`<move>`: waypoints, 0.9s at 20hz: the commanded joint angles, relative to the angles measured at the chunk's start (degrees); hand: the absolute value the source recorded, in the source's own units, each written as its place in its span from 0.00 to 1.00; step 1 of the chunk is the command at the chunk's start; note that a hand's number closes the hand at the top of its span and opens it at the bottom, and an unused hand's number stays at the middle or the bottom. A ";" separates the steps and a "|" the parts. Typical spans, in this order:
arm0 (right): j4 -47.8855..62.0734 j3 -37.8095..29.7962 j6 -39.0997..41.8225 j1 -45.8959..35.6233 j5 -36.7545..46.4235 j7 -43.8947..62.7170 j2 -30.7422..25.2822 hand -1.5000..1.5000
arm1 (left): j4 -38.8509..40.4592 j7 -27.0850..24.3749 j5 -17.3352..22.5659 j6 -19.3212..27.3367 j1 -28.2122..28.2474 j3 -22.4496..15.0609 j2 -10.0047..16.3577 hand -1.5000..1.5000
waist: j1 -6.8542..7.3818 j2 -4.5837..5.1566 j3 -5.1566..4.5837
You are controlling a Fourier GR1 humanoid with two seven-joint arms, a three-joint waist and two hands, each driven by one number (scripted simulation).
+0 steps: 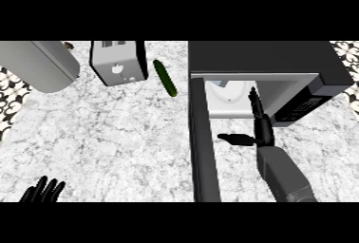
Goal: Pick up the milk, place it into the microwave and close the microwave
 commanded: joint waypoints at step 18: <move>-48.26 7.89 22.98 41.07 -9.44 5.22 -2.13 1.00 | 5.43 4.53 -17.01 7.93 -12.50 -19.30 -0.70 1.00 | -2.03 -0.25 -0.18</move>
